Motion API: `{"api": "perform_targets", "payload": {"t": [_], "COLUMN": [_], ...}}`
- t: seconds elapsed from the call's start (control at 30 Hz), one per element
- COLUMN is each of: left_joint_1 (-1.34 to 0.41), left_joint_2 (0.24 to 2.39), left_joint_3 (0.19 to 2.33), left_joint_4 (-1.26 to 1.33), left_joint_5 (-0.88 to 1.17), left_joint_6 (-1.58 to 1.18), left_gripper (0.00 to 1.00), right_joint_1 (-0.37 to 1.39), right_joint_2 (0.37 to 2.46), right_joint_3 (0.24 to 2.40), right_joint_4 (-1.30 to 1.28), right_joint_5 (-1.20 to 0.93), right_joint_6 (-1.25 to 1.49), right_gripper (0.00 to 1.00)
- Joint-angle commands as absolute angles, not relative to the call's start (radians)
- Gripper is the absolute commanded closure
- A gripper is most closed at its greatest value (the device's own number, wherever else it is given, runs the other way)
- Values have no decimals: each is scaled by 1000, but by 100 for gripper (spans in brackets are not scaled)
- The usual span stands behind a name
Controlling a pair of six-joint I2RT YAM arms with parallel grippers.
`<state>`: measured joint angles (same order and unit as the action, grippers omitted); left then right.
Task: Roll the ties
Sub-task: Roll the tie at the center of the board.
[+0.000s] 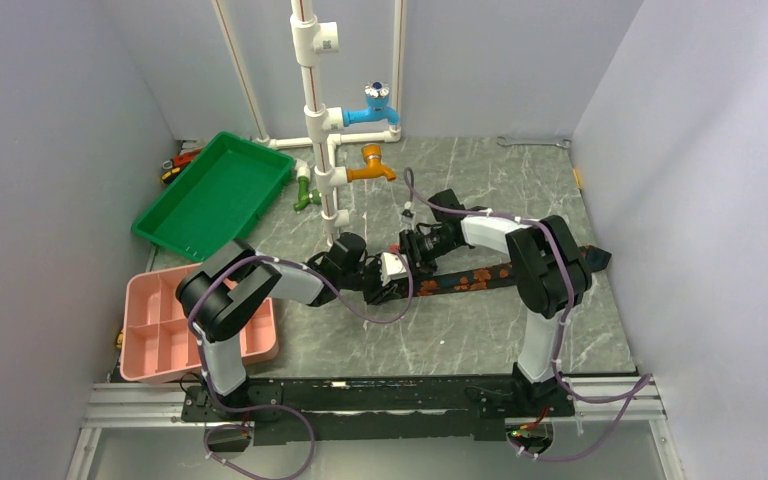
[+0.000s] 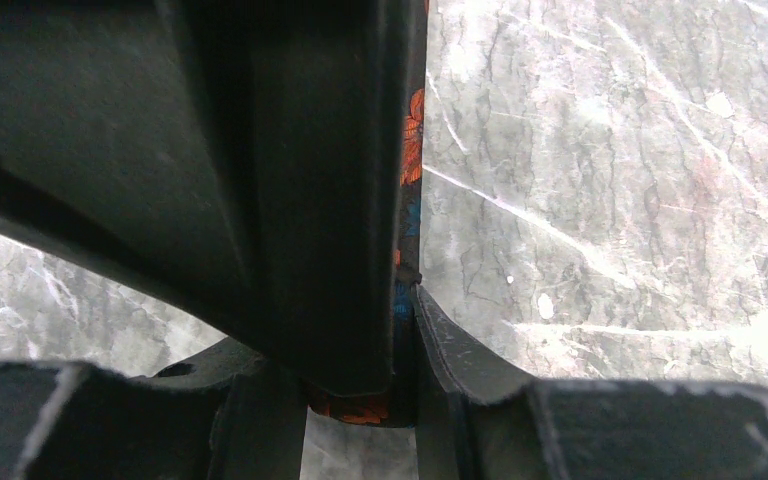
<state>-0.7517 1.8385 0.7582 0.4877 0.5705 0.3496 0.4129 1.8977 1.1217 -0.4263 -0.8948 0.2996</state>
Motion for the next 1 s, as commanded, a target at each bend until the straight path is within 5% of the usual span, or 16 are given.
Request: {"api": "perform_targets", "payload": {"t": [0.0,0.37,0.53,0.97], "left_joint_1": [-763,-764,-763,-730], "left_joint_2": [1892,1896,1896,1870], "left_joint_3": [731,728,732,664], "left_joint_4": [256,258,252,435], "left_joint_5": [516,508,503,593], "left_joint_6": [334,321,320,309], "left_gripper": [76,75,73,36], "right_joint_1": [441,502,504,400], "right_joint_2": [1918,1958,1996,2043], "right_joint_3": [1152,1187,1210,1148], "right_joint_4": [-448,-516,-548,-547], "right_joint_5": [-847,-634,-620,-668], "right_joint_6": [284,230,213,150], "right_gripper": [63,66,98,100]}}
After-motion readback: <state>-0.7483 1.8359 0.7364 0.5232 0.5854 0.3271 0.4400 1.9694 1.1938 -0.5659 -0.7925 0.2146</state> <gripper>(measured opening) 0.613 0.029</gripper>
